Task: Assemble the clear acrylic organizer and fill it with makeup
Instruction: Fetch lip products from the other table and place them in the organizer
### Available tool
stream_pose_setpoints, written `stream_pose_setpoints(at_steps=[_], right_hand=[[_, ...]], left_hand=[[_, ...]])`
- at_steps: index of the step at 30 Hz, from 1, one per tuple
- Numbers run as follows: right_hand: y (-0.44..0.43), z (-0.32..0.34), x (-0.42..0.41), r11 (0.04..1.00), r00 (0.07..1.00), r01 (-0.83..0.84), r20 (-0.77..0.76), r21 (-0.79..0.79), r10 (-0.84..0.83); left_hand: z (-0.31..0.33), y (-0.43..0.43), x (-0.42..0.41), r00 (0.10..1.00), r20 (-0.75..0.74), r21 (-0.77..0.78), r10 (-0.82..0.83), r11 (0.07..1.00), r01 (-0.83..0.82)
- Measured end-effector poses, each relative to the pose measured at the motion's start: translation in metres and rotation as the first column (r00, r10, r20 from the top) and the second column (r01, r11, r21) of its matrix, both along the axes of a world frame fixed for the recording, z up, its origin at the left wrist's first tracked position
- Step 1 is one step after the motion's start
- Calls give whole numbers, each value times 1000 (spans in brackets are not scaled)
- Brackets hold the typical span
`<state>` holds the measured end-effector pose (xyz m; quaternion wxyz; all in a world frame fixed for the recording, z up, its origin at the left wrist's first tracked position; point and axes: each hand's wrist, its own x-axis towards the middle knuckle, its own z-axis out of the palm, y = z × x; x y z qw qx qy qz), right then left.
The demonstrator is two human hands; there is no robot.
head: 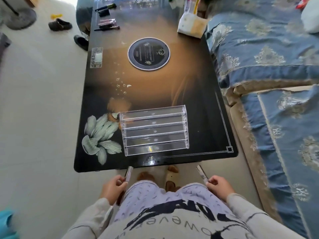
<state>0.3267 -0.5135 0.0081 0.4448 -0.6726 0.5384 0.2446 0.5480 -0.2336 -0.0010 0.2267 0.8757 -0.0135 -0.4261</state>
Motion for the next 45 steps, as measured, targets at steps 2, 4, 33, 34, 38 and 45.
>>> stream_pose_setpoints(at_steps=[2,4,33,34,38,45], right_hand=[[-10,0,2,1000,1000,3,25,-3,-3],[-16,1,9,1000,999,5,51,6,-6],[-88,66,267,986,851,-48,510,-162,125],[-88,65,269,982,856,-79,494,-170,154],[-90,58,271,958,861,-193,431,-213,269],[-87,49,269,940,857,-249,400,-232,326]], left_hand=[[4,-12,-1,1000,19,-55,23,998,-22],[11,-24,4,998,35,-99,47,994,-43],[60,-169,187,973,232,-400,11,913,85],[58,-170,189,974,227,-388,-4,917,95],[52,-171,191,963,242,-311,-122,930,196],[48,-170,193,971,207,-334,-120,924,185]])
